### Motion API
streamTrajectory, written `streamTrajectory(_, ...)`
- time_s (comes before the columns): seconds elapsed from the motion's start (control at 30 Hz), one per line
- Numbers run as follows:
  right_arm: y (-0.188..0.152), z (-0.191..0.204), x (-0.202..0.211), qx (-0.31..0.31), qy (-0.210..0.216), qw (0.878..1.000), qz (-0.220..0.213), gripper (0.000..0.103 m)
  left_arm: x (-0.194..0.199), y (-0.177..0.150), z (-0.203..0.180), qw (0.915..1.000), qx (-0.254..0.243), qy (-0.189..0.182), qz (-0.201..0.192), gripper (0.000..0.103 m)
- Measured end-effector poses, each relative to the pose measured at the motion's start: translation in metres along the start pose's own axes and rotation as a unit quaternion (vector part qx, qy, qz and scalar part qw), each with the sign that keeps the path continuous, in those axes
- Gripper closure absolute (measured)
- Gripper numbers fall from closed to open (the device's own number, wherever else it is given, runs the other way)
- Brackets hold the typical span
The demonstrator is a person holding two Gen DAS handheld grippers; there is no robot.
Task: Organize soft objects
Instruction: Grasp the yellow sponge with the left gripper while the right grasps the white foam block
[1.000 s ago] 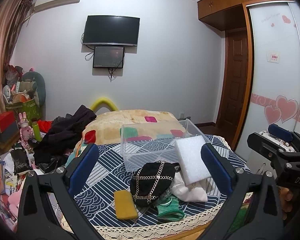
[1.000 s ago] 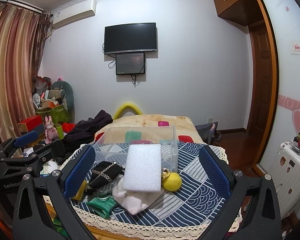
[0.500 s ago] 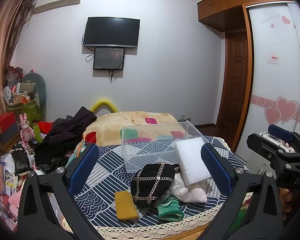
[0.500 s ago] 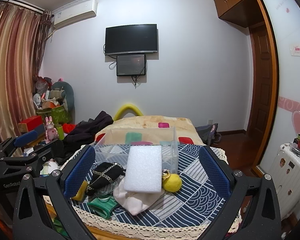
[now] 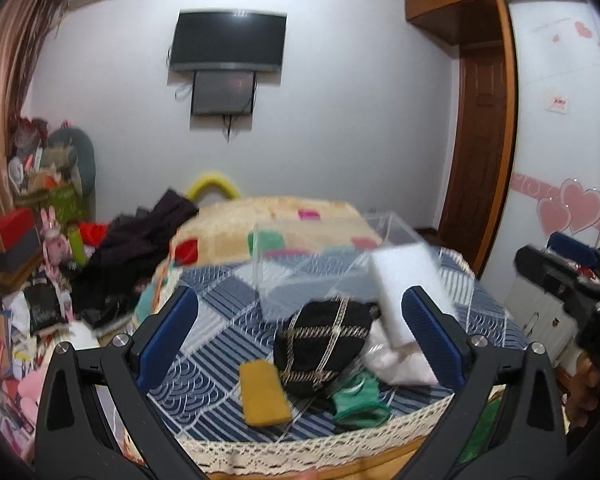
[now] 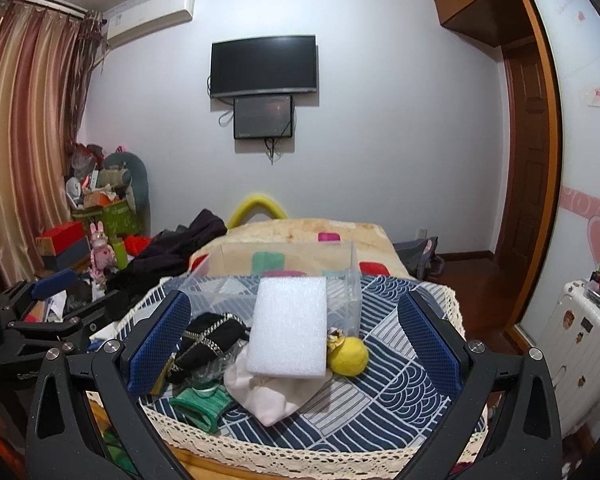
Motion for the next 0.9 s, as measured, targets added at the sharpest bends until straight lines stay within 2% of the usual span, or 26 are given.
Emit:
streamTrajectory(0.23,-0.019,0.007,-0.026,0.005,0.012,0.999,0.037,0.0,-0.033,-0.034,0.036,0.997,0.012,0.038,0.066,0.0)
streamTrajectory(0.37,-0.034,0.014,-0.048,0.009,0.022,0.997,0.07,0.0,-0.05,-0.056,0.052,0.9931,0.021,0.041,0.107,0.0)
streamTrajectory(0.57,-0.047,0.013,-0.072,0.01,0.017,0.995,0.101,0.0,-0.07,-0.072,0.062,0.9892,0.031,0.048,0.135,0.001)
streamTrajectory(0.7,-0.05,0.01,-0.089,0.009,0.017,0.993,0.117,0.0,-0.082,-0.083,0.067,0.9864,0.037,0.052,0.152,0.023)
streamTrajectory(0.73,-0.051,0.01,-0.093,0.007,0.019,0.993,0.12,0.0,-0.085,-0.086,0.066,0.9854,0.036,0.05,0.159,0.026)
streamTrajectory(0.9,-0.059,0.012,-0.11,0.012,0.02,0.99,0.142,0.0,-0.095,-0.097,0.065,0.9808,0.046,0.031,0.187,0.055)
Point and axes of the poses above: each gripper's, at about its wrist camera, not at the fingertips, and x roughly against the way its jaws point, z to its left, y to its top, the point moved 6 cm from there along -x, roughly the way its jaws point, and after that the axes turned 10 degrees about x, right-handed, at the moved point
